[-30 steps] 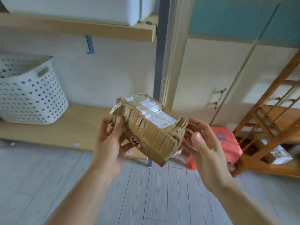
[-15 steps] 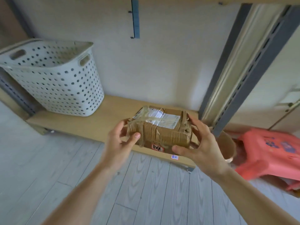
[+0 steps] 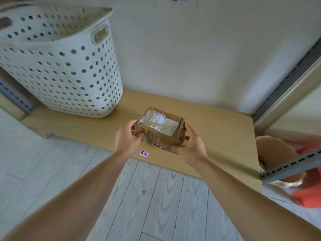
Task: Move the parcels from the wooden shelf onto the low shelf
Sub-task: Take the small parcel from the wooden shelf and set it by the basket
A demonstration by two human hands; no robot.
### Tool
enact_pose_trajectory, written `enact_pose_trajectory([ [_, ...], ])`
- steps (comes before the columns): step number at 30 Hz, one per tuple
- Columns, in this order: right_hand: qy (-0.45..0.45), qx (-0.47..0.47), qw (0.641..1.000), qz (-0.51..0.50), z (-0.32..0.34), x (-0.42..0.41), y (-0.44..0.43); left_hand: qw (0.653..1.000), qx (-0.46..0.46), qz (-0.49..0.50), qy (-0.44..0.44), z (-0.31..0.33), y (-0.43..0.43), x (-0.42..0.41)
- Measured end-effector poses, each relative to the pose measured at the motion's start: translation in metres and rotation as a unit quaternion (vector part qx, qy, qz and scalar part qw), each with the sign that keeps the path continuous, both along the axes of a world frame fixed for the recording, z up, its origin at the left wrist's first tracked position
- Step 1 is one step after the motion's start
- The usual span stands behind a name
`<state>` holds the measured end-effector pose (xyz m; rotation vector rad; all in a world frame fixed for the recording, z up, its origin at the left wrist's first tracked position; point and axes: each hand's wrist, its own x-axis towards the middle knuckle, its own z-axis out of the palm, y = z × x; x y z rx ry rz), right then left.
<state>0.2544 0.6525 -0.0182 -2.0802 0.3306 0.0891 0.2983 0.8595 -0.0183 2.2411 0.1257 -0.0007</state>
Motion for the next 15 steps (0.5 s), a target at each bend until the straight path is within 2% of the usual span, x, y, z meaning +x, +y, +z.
enact_pose_trajectory([
  [5, 0.001, 0.008, 1.0, 0.017, -0.019, 0.021, 0.01, 0.999, 0.03, 0.013, 0.01, -0.025, 0.01, 0.026],
  [11, 0.001, 0.014, 0.999, 0.042, -0.017, 0.027, 0.01, 0.998, 0.044, 0.052, 0.017, -0.027, 0.009, 0.021],
  [13, -0.01, 0.0, 0.999, 0.052, -0.013, 0.018, 0.003, 0.994, 0.049, 0.099, -0.008, -0.02, 0.002, 0.009],
  [15, -0.01, -0.039, 0.997, 0.073, -0.007, 0.003, -0.012, 0.989, 0.077, 0.094, -0.081, -0.005, -0.011, -0.01],
])
